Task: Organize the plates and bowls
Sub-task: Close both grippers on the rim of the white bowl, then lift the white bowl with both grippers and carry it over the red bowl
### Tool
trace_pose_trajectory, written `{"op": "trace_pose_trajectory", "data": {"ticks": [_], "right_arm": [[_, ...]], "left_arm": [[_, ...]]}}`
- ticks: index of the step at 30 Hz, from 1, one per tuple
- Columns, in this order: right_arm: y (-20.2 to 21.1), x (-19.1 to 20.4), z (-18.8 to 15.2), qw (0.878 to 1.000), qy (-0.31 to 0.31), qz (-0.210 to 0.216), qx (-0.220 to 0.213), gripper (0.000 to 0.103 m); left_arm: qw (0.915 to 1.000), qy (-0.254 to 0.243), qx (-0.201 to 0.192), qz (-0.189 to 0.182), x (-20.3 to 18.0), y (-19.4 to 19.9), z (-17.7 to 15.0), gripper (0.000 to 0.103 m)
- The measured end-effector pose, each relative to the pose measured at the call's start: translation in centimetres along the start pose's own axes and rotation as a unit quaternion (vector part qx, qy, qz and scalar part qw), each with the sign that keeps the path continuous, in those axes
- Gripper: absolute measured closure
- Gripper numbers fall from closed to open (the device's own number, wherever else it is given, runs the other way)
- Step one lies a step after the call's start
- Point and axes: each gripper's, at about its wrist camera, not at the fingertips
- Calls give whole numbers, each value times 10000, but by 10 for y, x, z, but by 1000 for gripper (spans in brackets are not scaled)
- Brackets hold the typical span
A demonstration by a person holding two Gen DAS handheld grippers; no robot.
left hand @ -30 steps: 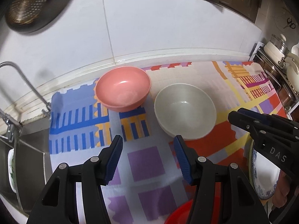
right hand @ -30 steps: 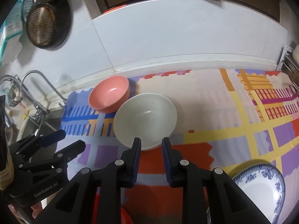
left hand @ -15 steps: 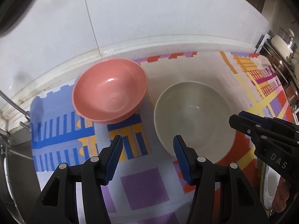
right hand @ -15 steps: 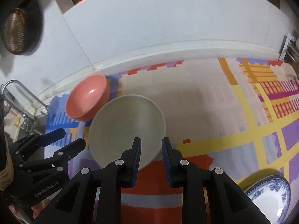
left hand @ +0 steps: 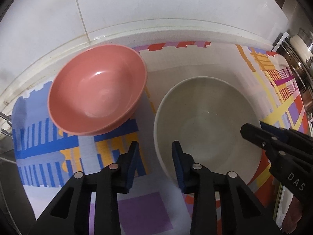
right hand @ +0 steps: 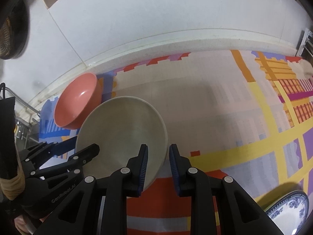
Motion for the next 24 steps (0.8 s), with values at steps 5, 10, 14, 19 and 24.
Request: {"op": "trace_pose_trajectory", "data": {"ticks": [5, 10, 14, 19, 24], "right_arm": [[-6, -4, 1, 9999, -80, 75, 88, 87], [-4, -3, 0, 9999, -78, 56, 57, 91], [-1, -4, -2, 9999, -127, 87, 52, 91], [8, -1, -6, 9998, -156, 154, 36, 91], [28, 6, -15, 9998, -124, 178, -21, 91]], "left_arm": [[9999, -83, 23, -87, -4, -2, 2, 89], [10000, -86, -16, 26, -7, -1, 2, 91], [9999, -67, -77, 36, -6, 7, -2, 91], [9998, -33, -188, 49, -8, 22, -9, 91], [9995, 35, -310, 10, -9, 42, -23, 91]]}}
Point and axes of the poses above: each gripper's, at about its wrist camera, not at the fingertips, and y roughly against the way its jaws point, x to its left, z to its top, and after that the axes turned 15 degrees about x, right-handed
